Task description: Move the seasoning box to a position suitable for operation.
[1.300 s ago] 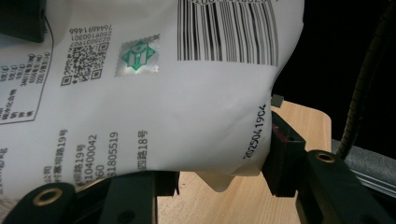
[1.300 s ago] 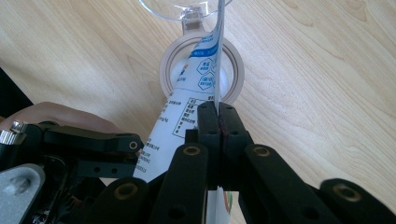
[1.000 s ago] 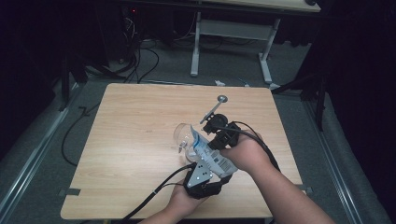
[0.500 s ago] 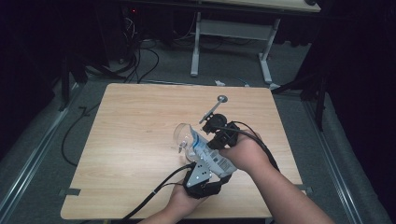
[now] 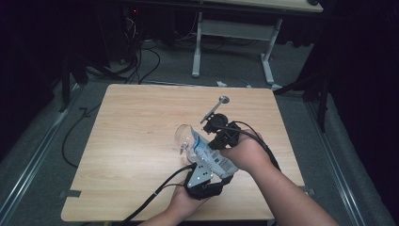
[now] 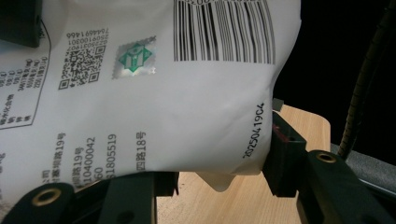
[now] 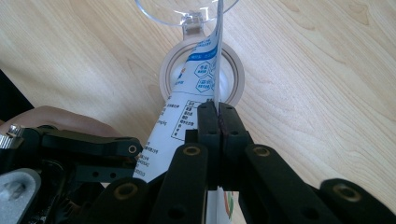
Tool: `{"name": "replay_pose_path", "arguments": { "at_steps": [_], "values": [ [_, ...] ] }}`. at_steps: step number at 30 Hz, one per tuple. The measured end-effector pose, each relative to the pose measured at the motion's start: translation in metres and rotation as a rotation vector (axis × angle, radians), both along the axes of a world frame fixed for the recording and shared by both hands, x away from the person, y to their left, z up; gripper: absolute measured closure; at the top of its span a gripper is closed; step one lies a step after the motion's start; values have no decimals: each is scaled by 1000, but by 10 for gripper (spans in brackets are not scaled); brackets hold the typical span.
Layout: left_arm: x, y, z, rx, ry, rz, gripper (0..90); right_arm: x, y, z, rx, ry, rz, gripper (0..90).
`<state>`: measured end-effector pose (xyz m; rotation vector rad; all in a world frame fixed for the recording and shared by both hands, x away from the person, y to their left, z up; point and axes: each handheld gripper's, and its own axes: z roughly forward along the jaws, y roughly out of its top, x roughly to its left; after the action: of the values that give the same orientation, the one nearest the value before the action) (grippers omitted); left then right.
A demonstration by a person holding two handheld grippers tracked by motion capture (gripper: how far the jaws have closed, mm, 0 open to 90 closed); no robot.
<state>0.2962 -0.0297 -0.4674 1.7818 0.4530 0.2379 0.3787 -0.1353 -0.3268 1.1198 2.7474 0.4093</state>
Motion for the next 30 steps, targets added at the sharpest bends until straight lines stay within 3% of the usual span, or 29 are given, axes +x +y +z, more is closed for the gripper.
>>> {"name": "replay_pose_path", "arguments": {
  "at_steps": [30],
  "values": [
    [0,3,-1,-8,0,2,537,3,3,-1,8,-2,14,900]
  ]
}}
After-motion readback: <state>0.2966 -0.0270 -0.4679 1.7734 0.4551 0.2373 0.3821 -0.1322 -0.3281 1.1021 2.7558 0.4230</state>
